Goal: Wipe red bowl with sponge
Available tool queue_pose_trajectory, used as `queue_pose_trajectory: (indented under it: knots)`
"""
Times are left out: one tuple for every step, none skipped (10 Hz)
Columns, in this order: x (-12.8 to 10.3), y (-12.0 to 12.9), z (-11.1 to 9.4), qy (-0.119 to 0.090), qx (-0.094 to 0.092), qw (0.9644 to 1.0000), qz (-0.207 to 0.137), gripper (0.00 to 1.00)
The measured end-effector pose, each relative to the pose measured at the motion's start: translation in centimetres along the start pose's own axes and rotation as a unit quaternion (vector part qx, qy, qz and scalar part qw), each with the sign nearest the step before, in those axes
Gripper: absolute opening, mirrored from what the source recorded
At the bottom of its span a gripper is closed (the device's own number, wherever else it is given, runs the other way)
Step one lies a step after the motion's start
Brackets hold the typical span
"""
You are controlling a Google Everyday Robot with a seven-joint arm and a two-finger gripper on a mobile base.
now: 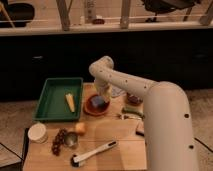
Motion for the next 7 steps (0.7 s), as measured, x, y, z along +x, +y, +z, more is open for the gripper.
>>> queue_pose_trajectory:
  knots:
    - [-0.1, -0.6, 0.0, -0.003, 0.002, 1.0, -0.004, 0.05]
    - [-0.3, -1.1, 0.0, -0.004, 0.002, 1.0, -0.008, 0.05]
    - [-1.1, -1.9, 0.0, -0.008, 0.001, 0.9998, -0.019, 0.05]
    - [-1.7, -2.3, 0.0, -0.013, 0.001, 0.9995, -0.028, 0.05]
    - [-2.5, -2.5, -0.1, -0.019, 0.001, 0.9991, -0.039, 0.05]
    - [-3.5, -2.6, -0.3, -0.026, 0.001, 0.9984, -0.051, 0.05]
    - [-4.5, -2.2, -0.5, -0.034, 0.0, 0.9973, -0.066, 0.05]
